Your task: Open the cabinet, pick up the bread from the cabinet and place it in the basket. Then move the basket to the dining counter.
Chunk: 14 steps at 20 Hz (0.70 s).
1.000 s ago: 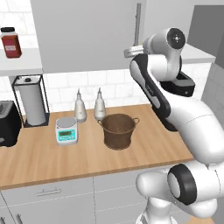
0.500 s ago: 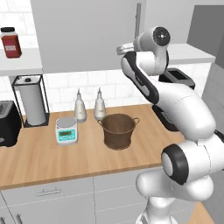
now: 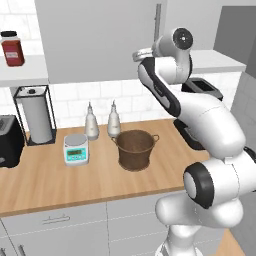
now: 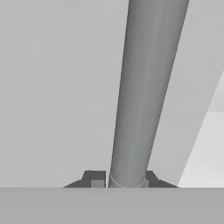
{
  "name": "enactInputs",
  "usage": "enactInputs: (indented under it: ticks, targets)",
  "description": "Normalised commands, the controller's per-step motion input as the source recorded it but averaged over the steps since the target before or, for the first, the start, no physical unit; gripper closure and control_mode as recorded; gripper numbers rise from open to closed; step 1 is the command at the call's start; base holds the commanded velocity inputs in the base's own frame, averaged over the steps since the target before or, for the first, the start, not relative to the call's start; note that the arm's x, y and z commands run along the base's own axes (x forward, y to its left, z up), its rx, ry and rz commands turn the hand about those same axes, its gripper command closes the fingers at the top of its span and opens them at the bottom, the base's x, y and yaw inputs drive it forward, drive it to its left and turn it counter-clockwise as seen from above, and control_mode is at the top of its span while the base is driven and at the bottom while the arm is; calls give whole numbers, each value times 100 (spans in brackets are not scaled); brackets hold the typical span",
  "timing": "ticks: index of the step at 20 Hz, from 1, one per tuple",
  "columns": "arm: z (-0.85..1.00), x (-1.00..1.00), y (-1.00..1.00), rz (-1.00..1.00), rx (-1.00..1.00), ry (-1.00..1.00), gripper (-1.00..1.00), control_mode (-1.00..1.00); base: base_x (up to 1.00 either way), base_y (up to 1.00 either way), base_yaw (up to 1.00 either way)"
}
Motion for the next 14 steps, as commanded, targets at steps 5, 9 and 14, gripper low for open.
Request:
enactInputs:
  ticks: [5, 9, 14]
  targets:
    - [-3, -78, 70, 7, 0, -2, 100, -100, 0, 0, 0]
    - [-7, -100, 98, 12, 0, -6, 100, -100, 0, 0, 0]
    - [-4, -100, 100, 14, 0, -5, 100, -100, 0, 0, 0]
